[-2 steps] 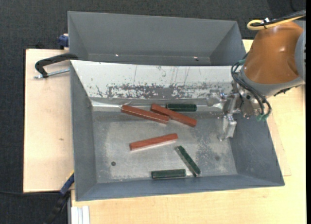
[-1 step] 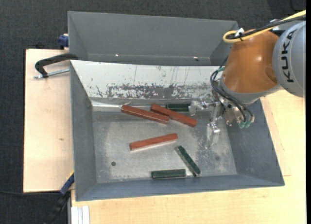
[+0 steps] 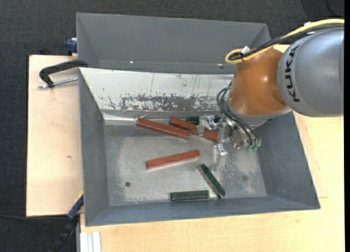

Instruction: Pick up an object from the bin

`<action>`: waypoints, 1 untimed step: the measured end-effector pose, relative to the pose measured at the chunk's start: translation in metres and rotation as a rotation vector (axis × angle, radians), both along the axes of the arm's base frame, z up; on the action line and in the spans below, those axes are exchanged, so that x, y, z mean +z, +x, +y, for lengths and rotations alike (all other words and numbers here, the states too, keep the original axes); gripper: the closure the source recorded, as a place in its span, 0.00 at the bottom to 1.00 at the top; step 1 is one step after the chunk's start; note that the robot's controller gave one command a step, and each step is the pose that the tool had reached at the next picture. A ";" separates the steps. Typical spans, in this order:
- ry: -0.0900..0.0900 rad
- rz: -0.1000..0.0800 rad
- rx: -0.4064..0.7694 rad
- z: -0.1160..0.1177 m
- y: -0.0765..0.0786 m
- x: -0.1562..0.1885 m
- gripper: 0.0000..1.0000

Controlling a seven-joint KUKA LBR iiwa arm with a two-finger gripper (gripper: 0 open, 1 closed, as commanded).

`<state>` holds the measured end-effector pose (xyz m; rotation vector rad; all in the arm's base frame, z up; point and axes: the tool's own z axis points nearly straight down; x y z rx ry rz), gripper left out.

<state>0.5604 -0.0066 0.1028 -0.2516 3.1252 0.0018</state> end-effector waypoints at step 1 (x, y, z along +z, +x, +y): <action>-0.001 -0.015 0.215 0.035 0.010 -0.025 1.00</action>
Offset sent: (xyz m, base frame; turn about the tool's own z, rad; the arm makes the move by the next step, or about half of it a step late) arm 0.0000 0.0000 0.0000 0.0000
